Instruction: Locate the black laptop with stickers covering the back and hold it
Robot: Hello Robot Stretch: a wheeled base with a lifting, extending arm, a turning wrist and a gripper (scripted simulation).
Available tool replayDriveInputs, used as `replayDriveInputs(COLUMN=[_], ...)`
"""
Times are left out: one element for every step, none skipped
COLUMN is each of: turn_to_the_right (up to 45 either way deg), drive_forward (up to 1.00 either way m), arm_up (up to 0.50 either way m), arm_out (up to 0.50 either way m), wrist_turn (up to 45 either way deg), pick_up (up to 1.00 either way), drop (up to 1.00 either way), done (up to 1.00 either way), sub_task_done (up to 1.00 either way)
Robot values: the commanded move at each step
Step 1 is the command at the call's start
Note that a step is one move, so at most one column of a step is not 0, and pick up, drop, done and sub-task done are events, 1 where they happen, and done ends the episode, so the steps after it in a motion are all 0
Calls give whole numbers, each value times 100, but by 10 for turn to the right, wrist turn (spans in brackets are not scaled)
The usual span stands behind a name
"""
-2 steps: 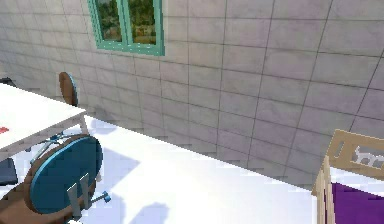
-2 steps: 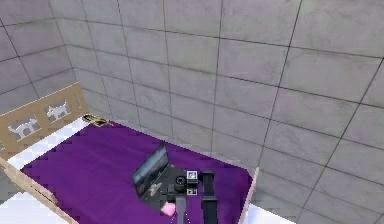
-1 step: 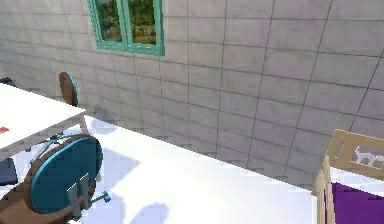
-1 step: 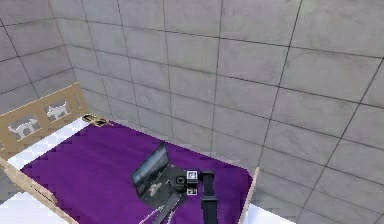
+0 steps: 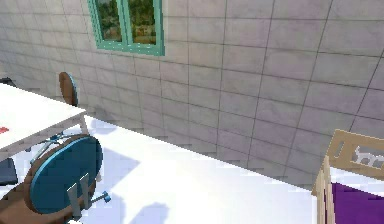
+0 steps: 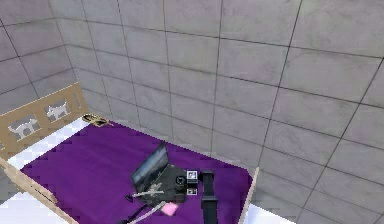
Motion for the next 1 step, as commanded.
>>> replayDriveInputs(turn_to_the_right=[0], drive_forward=[0], arm_up=[0], arm_out=[0], wrist_turn=[450], pick_up=[0], drop=[0], done=[0], sub_task_done=[0])
